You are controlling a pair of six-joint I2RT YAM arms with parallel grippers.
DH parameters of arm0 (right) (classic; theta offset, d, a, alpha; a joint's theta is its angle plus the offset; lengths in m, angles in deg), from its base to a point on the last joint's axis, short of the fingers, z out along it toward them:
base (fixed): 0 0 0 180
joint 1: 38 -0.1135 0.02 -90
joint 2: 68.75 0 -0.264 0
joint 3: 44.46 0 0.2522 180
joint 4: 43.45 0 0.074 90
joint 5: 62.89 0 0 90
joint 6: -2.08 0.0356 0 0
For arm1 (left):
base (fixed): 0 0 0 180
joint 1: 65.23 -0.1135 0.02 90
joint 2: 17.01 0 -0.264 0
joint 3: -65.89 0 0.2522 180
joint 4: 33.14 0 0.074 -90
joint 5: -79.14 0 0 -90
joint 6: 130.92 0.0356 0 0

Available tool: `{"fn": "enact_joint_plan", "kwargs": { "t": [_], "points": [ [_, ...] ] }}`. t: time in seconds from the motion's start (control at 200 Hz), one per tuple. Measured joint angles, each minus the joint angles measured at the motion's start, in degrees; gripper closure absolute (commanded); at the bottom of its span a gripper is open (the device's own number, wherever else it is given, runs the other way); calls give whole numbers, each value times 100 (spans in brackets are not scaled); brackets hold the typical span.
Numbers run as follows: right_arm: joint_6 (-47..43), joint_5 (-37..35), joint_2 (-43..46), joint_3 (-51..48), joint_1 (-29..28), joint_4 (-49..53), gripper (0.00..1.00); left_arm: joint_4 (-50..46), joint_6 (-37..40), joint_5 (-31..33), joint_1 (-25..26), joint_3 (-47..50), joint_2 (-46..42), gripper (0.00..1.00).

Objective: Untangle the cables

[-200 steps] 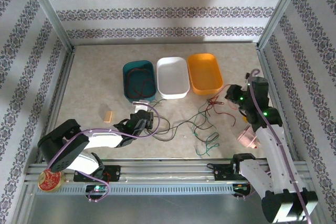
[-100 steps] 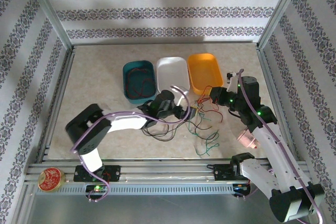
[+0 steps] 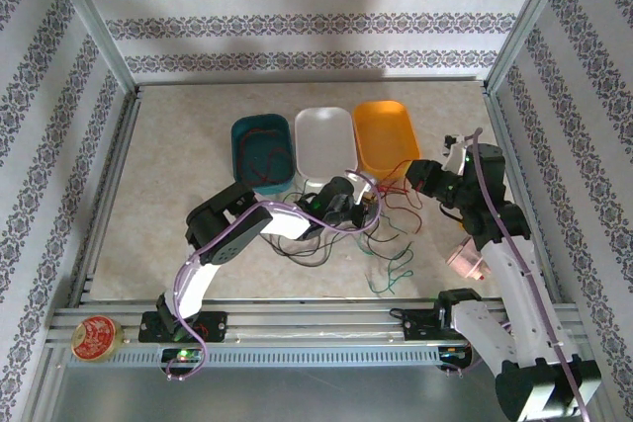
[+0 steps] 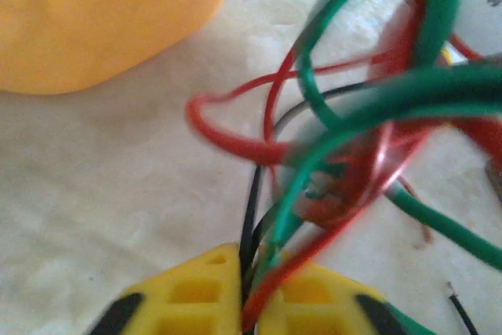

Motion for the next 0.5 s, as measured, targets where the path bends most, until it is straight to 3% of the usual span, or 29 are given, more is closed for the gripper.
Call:
{"fn": "enact_joint_plan", "kwargs": {
  "t": [0.19,0.5],
  "points": [
    [151,-374,308,0,98,157,100,378,-92,511,0,507,-271,100],
    [271,-1561,813,0,190,640,100,1231,-358,1126,0,2527,-1768,100]
  ]
}}
